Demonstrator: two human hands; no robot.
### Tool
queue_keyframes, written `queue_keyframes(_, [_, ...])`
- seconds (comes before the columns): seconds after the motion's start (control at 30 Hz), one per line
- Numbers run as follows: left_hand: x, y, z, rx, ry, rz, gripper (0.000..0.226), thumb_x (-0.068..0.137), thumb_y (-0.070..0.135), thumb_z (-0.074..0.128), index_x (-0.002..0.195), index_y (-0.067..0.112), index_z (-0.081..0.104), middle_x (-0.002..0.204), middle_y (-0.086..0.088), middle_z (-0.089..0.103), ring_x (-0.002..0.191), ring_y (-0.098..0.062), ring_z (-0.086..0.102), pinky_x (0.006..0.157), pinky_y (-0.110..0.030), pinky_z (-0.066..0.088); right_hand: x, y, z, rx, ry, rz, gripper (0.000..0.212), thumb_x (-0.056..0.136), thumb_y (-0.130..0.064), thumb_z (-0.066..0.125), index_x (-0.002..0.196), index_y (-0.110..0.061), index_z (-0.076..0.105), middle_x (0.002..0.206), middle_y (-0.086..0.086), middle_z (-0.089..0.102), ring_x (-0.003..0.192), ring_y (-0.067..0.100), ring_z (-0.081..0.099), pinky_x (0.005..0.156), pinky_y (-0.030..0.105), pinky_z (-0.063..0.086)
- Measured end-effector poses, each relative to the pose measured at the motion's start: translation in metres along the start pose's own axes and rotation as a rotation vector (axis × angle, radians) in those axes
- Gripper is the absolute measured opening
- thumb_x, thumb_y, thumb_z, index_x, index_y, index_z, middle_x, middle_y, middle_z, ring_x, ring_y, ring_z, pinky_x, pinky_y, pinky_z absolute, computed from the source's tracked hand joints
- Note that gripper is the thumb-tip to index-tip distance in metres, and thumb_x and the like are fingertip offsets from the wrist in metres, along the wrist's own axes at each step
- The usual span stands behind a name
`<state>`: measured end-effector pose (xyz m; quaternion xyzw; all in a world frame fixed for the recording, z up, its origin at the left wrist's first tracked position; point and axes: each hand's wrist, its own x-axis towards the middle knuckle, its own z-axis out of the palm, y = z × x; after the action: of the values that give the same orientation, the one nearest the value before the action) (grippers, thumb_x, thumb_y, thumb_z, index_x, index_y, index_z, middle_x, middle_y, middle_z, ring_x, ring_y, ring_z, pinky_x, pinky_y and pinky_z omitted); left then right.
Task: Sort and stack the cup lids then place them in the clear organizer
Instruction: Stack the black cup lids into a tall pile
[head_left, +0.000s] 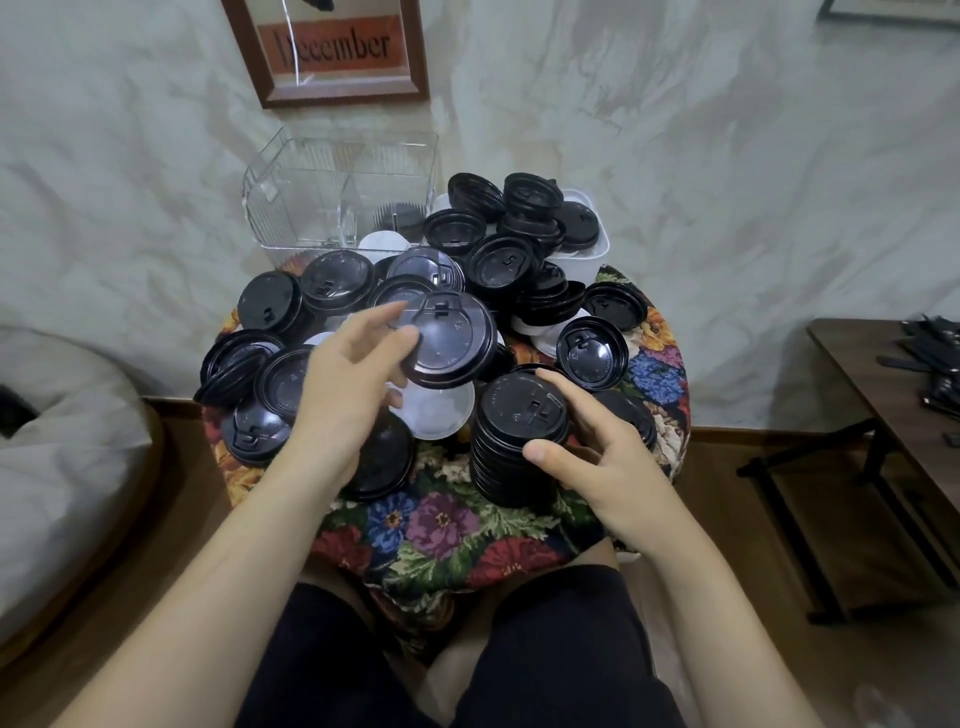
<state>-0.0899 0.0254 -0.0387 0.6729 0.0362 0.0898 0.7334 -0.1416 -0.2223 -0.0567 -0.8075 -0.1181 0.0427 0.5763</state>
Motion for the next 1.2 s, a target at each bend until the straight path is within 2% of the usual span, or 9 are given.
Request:
queue_keyframes(0.17, [0.019,-0.007,-0.001,0.329,-0.069,0.135,0.034,0.097,0.019,0.073,0.130,0.027,0.069,0.090,0.007,0.067,0.065,-0.010,0.060,0.061,-0.028,0.053,0.000,0.000,0.000,-0.007,-0.005,0.003,0.070,0.088,-0.041,0.075,0.152,-0.037,0.047,0.138,-0.025,0.063,0.133,-0.002,0.055,0.116,0.041,0.044])
queue_keyframes(0.3, [0.023,-0.007,0.023,0.351,-0.208,0.084,0.040,0.096,0.017,0.072,0.135,0.025,0.065,0.101,0.008,0.073,0.071,-0.014,0.070,0.062,-0.030,0.059,0.000,0.001,-0.001,-0.016,-0.013,0.007,0.070,0.089,-0.048,0.076,0.152,-0.042,0.046,0.143,-0.025,0.060,0.137,-0.001,0.052,0.118,0.044,0.041])
queue_keyframes(0.37, [0.024,-0.008,0.025,0.510,-0.146,0.228,0.035,0.098,0.023,0.070,0.132,0.030,0.068,0.106,0.015,0.074,0.072,-0.007,0.069,0.064,-0.027,0.056,0.001,0.001,-0.001,-0.011,-0.014,0.010,0.070,0.088,-0.048,0.076,0.151,-0.044,0.046,0.143,-0.026,0.060,0.136,-0.001,0.052,0.118,0.044,0.041])
queue_keyframes(0.43, [0.028,-0.012,0.016,0.759,-0.037,0.397,0.029,0.098,0.028,0.069,0.126,0.031,0.071,0.112,0.017,0.070,0.082,-0.005,0.064,0.075,-0.029,0.053,0.002,0.001,-0.001,0.000,-0.013,0.016,0.070,0.086,-0.045,0.076,0.150,-0.043,0.047,0.139,-0.027,0.062,0.134,-0.003,0.054,0.118,0.041,0.042])
queue_keyframes(0.57, [0.032,-0.029,-0.008,1.125,0.054,0.455,0.032,0.095,0.036,0.071,0.126,0.029,0.069,0.125,0.009,0.058,0.089,-0.024,0.064,0.069,-0.037,0.048,0.002,0.001,-0.001,0.005,-0.014,0.012,0.072,0.085,-0.042,0.076,0.150,-0.041,0.047,0.137,-0.030,0.062,0.132,-0.006,0.055,0.116,0.034,0.043])
queue_keyframes(0.7, [0.033,-0.034,-0.012,1.127,0.040,0.476,0.018,0.098,0.027,0.067,0.114,0.025,0.074,0.119,0.009,0.060,0.089,-0.023,0.065,0.067,-0.038,0.050,0.002,0.001,-0.001,0.017,-0.016,0.012,0.072,0.085,-0.041,0.075,0.151,-0.039,0.046,0.137,-0.030,0.062,0.131,-0.006,0.055,0.113,0.029,0.044])
queue_keyframes(0.9, [0.027,-0.019,-0.005,0.939,0.047,0.452,0.007,0.095,0.025,0.070,0.101,0.024,0.071,0.107,0.014,0.061,0.083,-0.006,0.055,0.076,-0.036,0.048,0.002,0.001,-0.001,0.013,-0.015,0.007,0.070,0.085,-0.041,0.075,0.149,-0.040,0.047,0.136,-0.030,0.062,0.131,-0.006,0.055,0.111,0.027,0.044])
queue_keyframes(1.03, [0.025,-0.015,-0.006,0.809,-0.032,0.343,0.008,0.091,0.026,0.076,0.094,0.027,0.068,0.097,0.015,0.059,0.075,0.008,0.052,0.071,-0.024,0.040,0.002,0.001,-0.001,0.020,-0.020,0.002,0.071,0.086,-0.040,0.074,0.151,-0.037,0.047,0.137,-0.028,0.063,0.131,-0.004,0.056,0.110,0.027,0.045])
queue_keyframes(1.2, [0.017,-0.011,-0.009,0.608,-0.019,0.264,0.020,0.092,0.026,0.075,0.086,0.040,0.063,0.092,0.017,0.062,0.070,0.002,0.050,0.070,-0.023,0.040,0.002,0.001,0.000,0.025,-0.020,-0.001,0.070,0.086,-0.039,0.074,0.150,-0.038,0.047,0.137,-0.028,0.062,0.130,-0.005,0.056,0.109,0.024,0.046])
